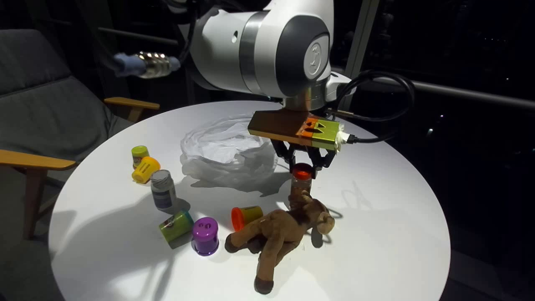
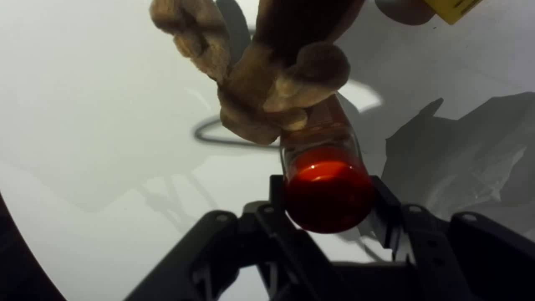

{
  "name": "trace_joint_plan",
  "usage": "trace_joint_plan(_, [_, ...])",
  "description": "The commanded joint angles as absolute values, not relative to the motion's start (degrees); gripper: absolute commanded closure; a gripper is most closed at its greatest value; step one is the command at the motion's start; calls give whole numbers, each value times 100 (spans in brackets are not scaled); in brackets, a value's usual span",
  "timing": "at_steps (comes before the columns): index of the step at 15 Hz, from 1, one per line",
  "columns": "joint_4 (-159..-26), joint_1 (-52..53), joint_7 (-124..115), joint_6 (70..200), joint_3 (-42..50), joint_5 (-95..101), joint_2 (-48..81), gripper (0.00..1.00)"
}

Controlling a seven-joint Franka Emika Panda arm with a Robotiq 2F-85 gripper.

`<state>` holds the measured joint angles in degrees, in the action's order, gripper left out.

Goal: Put the objects in the plastic

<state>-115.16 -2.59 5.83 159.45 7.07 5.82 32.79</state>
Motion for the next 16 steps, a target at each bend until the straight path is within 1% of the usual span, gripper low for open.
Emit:
trace_joint_plan(1, [-11457, -63, 317, 15513, 859, 810, 2874, 76])
trace_joint_plan(2, [-11432, -27, 286, 15431, 864, 833, 2800, 76])
trace_joint_plan(6, [-11285, -63, 323, 14744, 261, 366, 2139, 76])
trace_joint_plan(10, [-11180, 73, 332, 14369, -207, 2, 1935, 76])
trace_joint_plan(16, [-11290, 392, -29, 14921, -390, -67, 2652, 76])
